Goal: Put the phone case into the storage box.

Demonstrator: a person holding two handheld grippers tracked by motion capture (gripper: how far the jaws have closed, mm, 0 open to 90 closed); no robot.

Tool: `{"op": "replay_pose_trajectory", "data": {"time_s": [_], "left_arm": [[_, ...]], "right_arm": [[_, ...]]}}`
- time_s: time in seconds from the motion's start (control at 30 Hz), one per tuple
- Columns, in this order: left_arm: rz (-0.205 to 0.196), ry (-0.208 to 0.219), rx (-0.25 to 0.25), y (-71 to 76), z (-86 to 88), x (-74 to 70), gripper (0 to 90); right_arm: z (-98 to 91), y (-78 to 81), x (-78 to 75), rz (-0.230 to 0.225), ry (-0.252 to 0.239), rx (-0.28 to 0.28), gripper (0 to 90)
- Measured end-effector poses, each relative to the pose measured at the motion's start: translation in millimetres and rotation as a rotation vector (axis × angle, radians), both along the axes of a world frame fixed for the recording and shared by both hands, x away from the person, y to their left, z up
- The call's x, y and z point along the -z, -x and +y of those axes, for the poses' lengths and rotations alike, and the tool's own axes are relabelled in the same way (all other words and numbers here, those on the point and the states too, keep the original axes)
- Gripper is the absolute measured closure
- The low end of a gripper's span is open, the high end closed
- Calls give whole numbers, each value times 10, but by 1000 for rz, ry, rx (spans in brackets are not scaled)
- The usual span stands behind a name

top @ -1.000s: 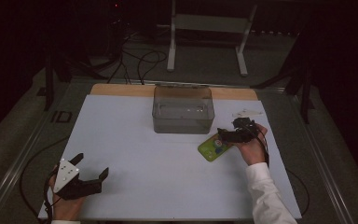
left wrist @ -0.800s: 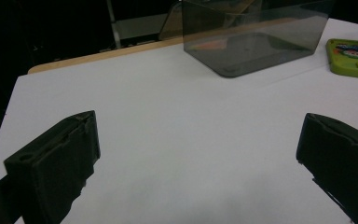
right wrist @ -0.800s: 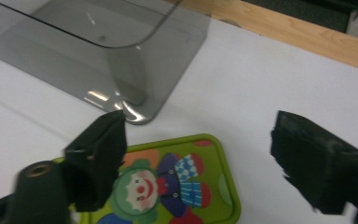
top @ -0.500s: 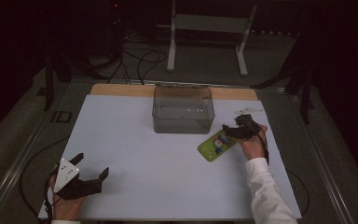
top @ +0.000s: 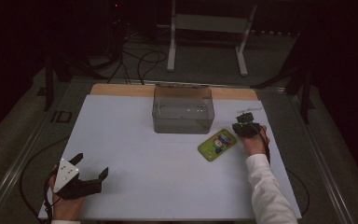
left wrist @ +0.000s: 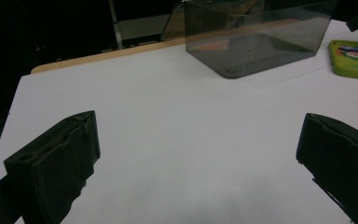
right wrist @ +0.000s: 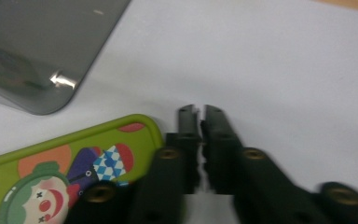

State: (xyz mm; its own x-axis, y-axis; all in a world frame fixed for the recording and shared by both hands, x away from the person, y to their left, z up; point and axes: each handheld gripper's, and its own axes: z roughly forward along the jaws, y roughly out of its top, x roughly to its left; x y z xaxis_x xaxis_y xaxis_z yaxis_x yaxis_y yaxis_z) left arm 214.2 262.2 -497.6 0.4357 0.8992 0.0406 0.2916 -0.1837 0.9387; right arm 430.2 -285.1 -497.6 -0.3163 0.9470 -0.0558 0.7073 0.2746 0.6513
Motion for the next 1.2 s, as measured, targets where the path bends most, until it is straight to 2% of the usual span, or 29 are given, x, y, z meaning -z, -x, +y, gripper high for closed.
{"op": "replay_pose_trajectory", "data": {"time_s": [0.1,0.13,0.17,0.2,0.43,0.63,0.73,0.77,0.97,1.03,1.07,1.2], "left_arm": [[-1,1,-2,-1,2,0,1],[-1,1,-2,0,5,0,1],[-2,1,-2,1,5,-1,1],[-3,3,-3,2,6,-1,1],[-2,3,-5,-1,8,1,1],[-3,3,-5,1,4,0,1],[-2,-1,-5,2,3,-1,1],[-3,1,-5,3,3,-2,1],[-3,1,-5,6,3,-4,1],[-4,1,-5,7,1,-5,1],[-4,1,-5,7,2,-6,1],[-4,1,-4,10,9,-8,1]], "right_arm": [[-2,-21,38,20,13,-13,900],[3,-48,113,51,30,-26,900],[3,-48,113,51,30,-26,900],[6,-59,152,71,34,-33,900],[42,-24,170,101,26,-67,900],[152,105,158,126,17,-122,900],[304,213,152,148,-9,-164,900],[304,213,152,148,-9,-164,900],[658,410,163,175,-67,-231,899],[858,487,173,172,-78,-277,899],[858,487,173,172,-78,-277,899],[1072,580,188,167,-97,-316,899]]}}
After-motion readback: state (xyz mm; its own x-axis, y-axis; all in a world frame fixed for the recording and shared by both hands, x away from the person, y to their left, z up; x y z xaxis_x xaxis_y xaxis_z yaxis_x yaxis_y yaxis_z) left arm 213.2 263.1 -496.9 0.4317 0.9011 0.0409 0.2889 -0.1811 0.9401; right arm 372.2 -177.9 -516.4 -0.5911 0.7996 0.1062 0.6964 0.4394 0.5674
